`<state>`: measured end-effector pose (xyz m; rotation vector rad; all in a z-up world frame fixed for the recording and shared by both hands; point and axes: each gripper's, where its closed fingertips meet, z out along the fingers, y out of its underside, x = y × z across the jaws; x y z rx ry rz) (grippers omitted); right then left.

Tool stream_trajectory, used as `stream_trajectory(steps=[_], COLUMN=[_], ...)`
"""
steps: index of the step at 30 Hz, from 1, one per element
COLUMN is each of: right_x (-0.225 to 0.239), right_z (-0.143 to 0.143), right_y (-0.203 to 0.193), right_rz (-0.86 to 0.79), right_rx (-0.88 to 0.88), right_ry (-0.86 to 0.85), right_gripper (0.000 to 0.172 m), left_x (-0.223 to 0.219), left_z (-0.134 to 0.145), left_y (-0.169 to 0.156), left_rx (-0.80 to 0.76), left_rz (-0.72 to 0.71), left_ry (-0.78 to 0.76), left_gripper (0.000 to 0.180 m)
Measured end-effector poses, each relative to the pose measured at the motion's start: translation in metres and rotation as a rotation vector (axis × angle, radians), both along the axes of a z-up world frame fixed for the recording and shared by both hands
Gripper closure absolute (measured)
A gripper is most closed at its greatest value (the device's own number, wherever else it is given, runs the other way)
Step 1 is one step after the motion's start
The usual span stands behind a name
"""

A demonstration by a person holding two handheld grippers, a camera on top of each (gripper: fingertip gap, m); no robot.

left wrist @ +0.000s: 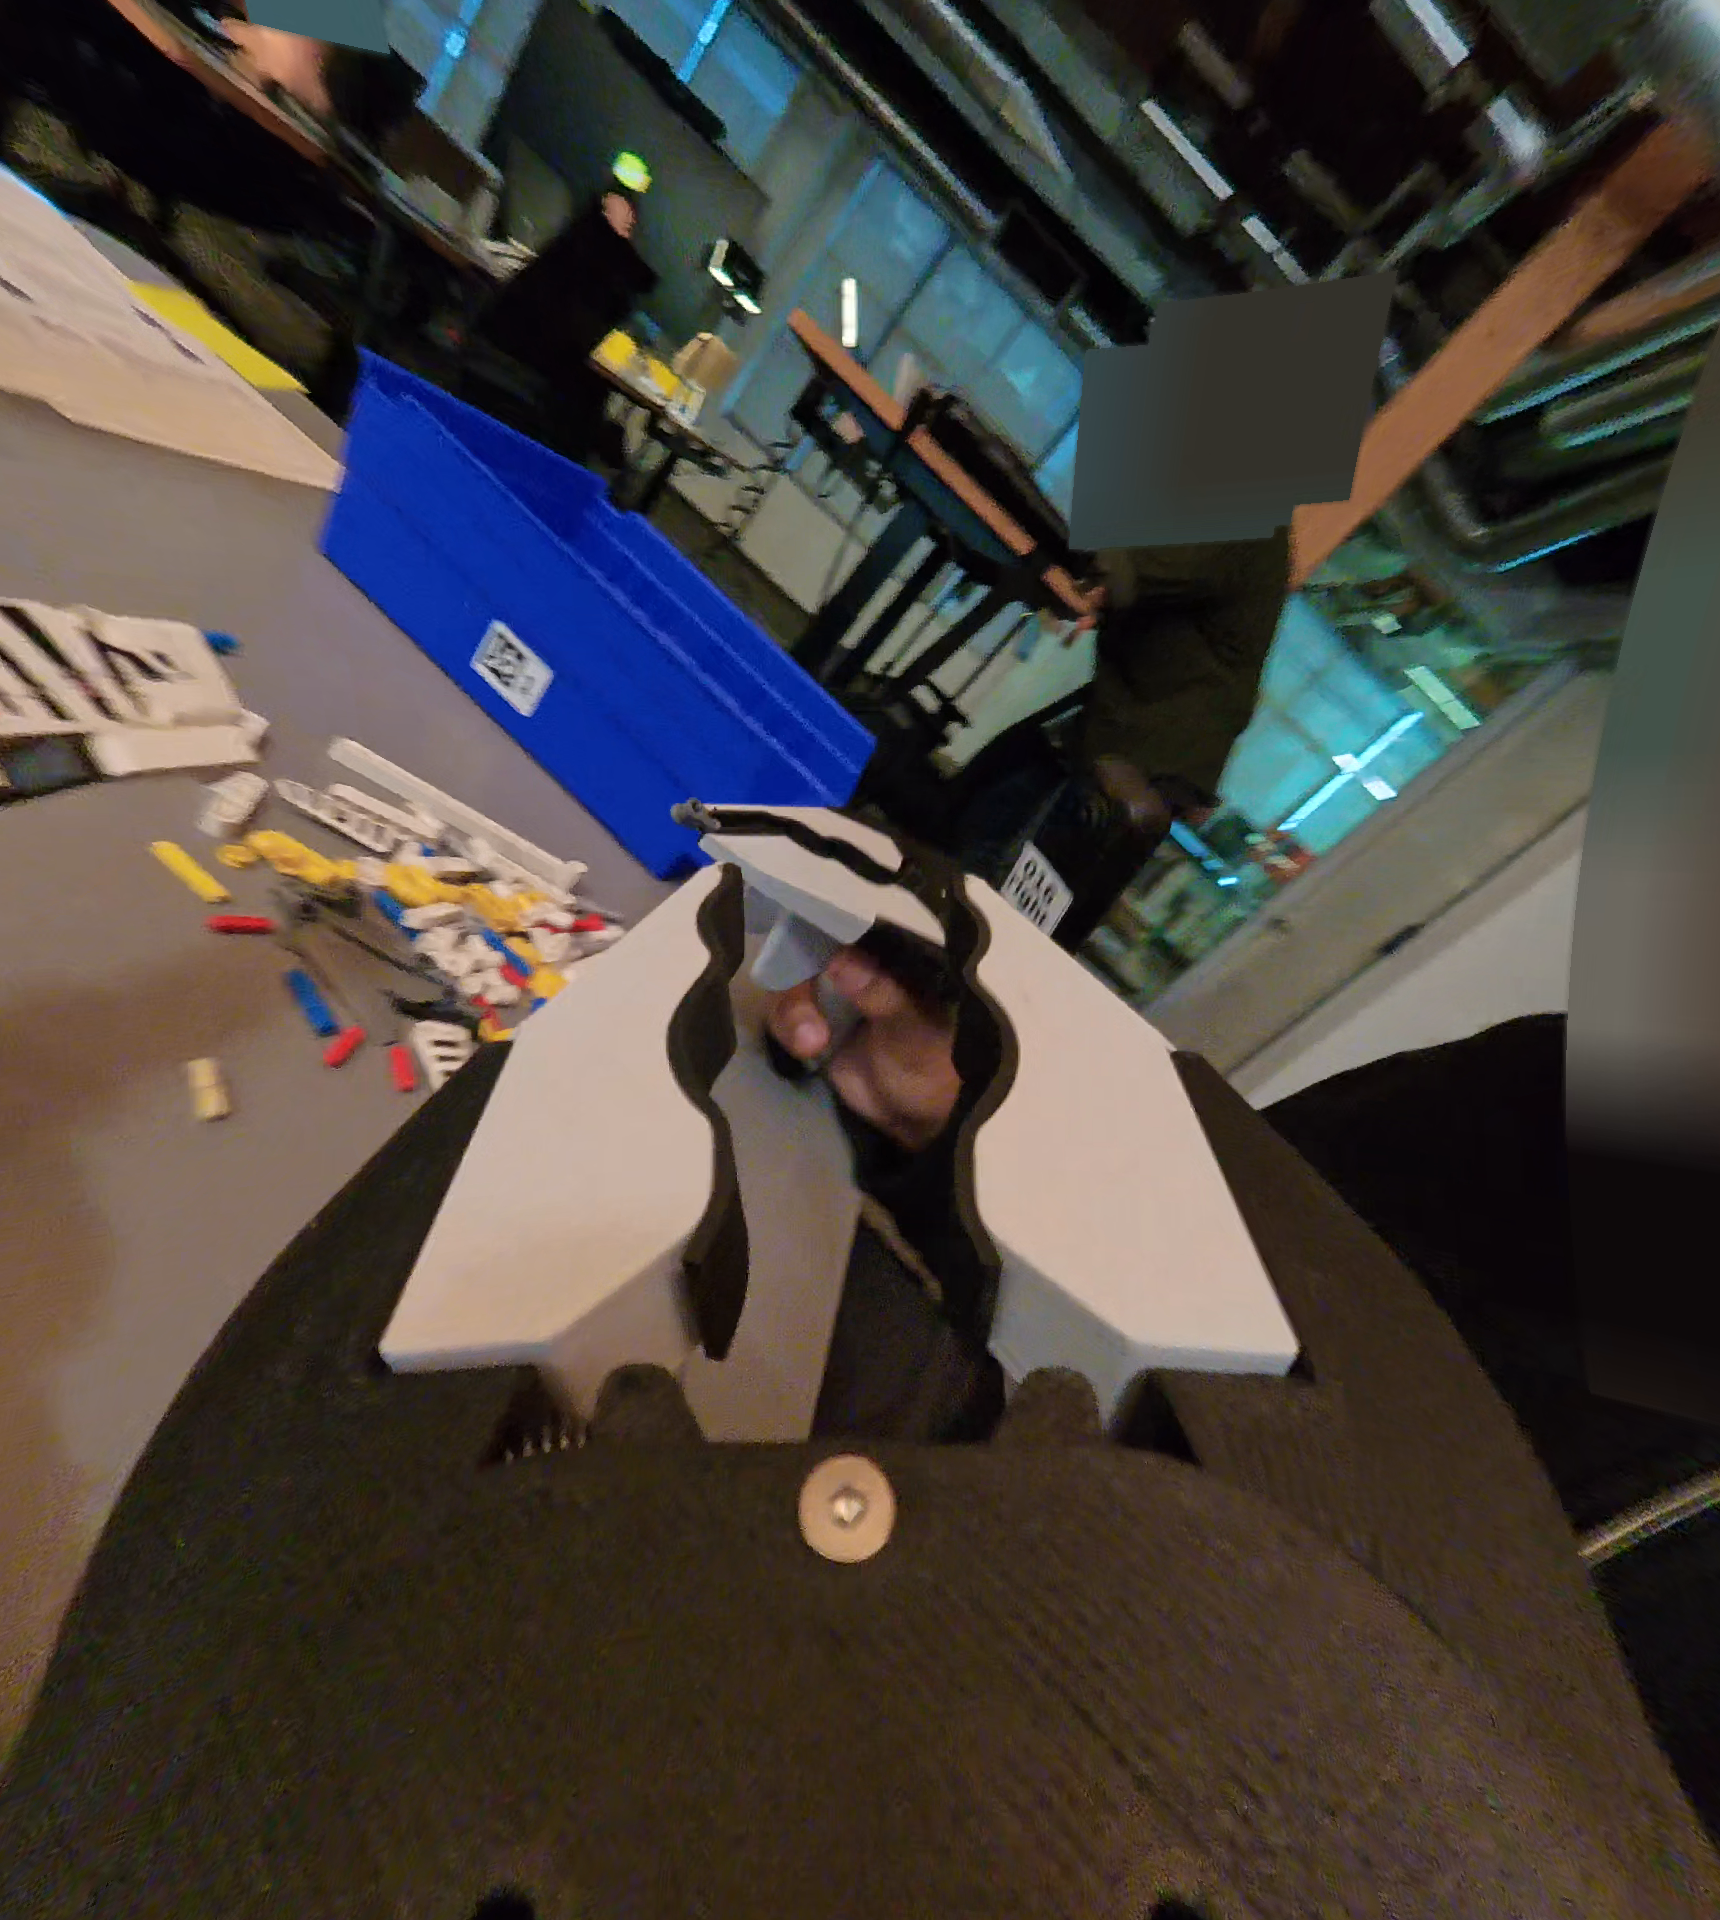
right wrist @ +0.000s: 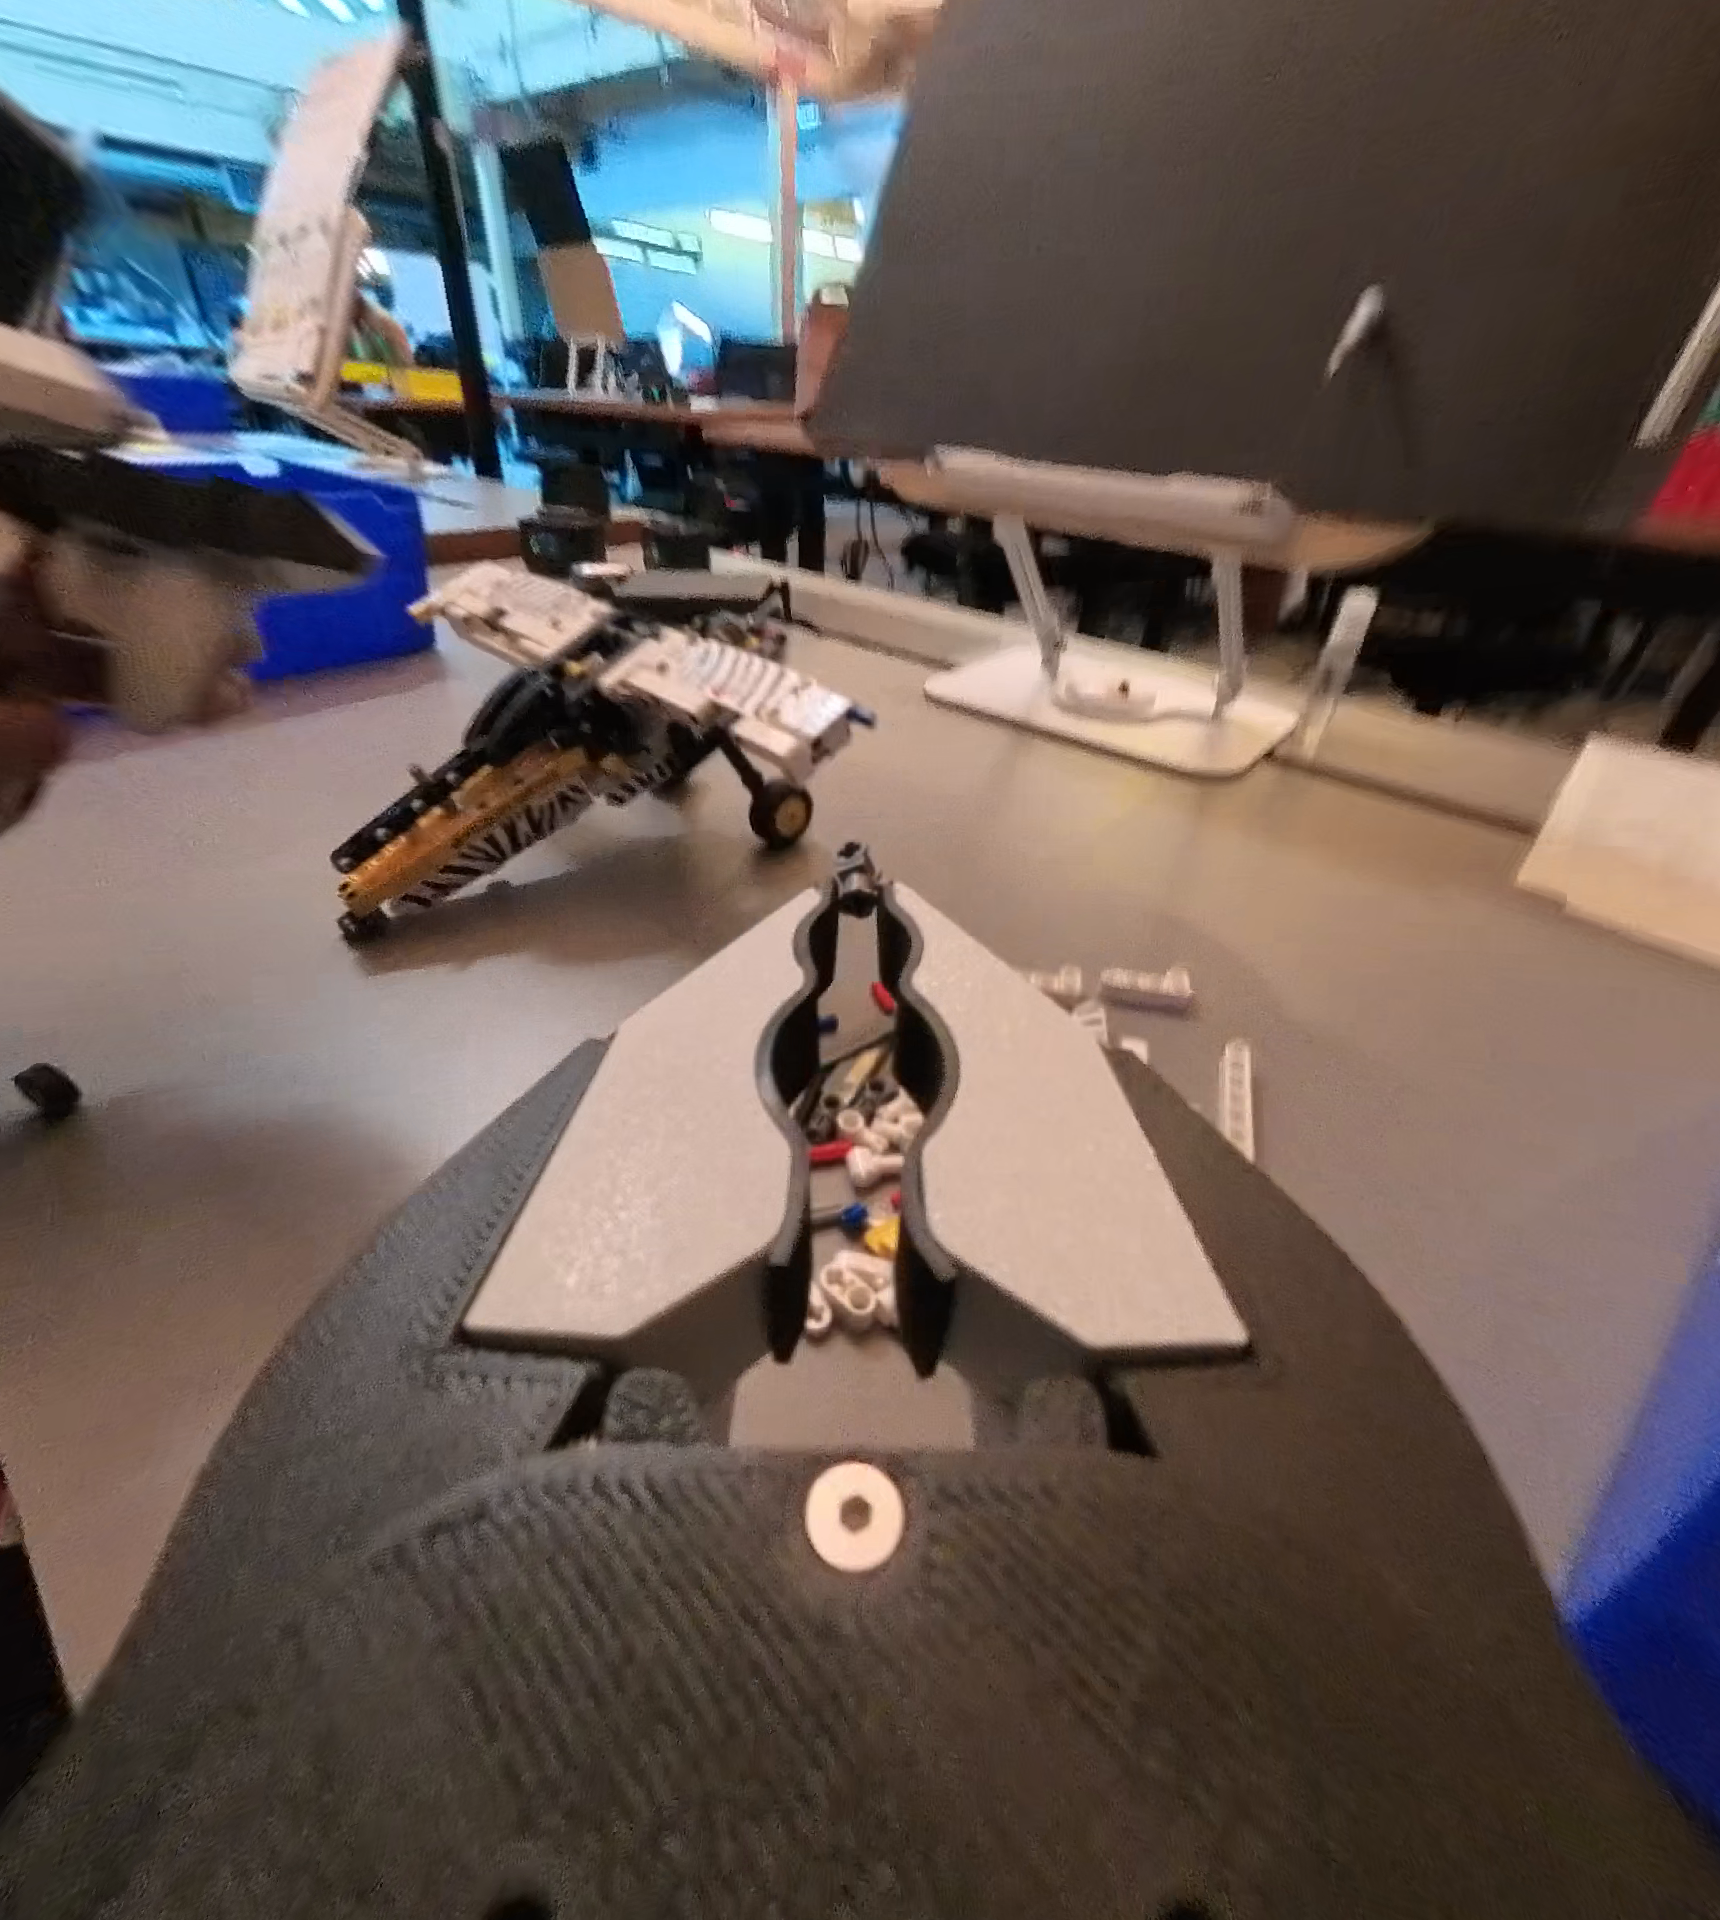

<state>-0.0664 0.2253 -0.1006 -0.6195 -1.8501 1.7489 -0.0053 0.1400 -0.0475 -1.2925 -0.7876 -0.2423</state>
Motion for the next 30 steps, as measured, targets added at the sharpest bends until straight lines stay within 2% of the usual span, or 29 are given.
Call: stream_trajectory(steps=[3,6,12,14,16,19,22,26,30], right_x=[-0.018,-0.036,-0.067,-0.071,-0.068,-0.051,-0.022,0.010,0.028], right_z=[-0.026,-0.054,-0.074,-0.080,-0.078,-0.062,-0.043,-0.034,-0.031], right_y=[-0.002,-0.004,-0.006,-0.005,-0.008,-0.022,-0.041,-0.059,-0.071], right_rz=[-0.026,-0.075,-0.145,-0.156,-0.139,-0.064,0.041,0.125,0.191], right_rx=[0.119,0.313,0.504,0.536,0.520,0.435,0.341,0.282,0.261], right_ry=[-0.161,-0.239,-0.309,-0.336,-0.339,-0.262,-0.178,-0.106,-0.061], right_gripper=[0.167,0.167,0.166,0.155,0.148,0.141,0.142,0.145,0.147], left_x=[0.009,0.017,0.039,0.046,0.051,0.061,0.074,0.085,0.087], left_z=[-0.004,-0.016,-0.047,-0.058,-0.071,-0.093,-0.116,-0.140,-0.146], left_y=[-0.022,-0.047,-0.076,-0.081,-0.084,-0.083,-0.080,-0.079,-0.072], left_rx=[-0.127,-0.236,-0.310,-0.315,-0.342,-0.440,-0.586,-0.761,-0.784], left_rz=[0.088,0.182,0.262,0.273,0.285,0.271,0.232,0.187,0.174], left_ry=[0.053,0.060,-0.028,-0.068,-0.098,-0.137,-0.162,-0.181,-0.188], left_gripper=[0.145,0.145,0.146,0.146,0.147,0.150,0.155,0.159,0.163])
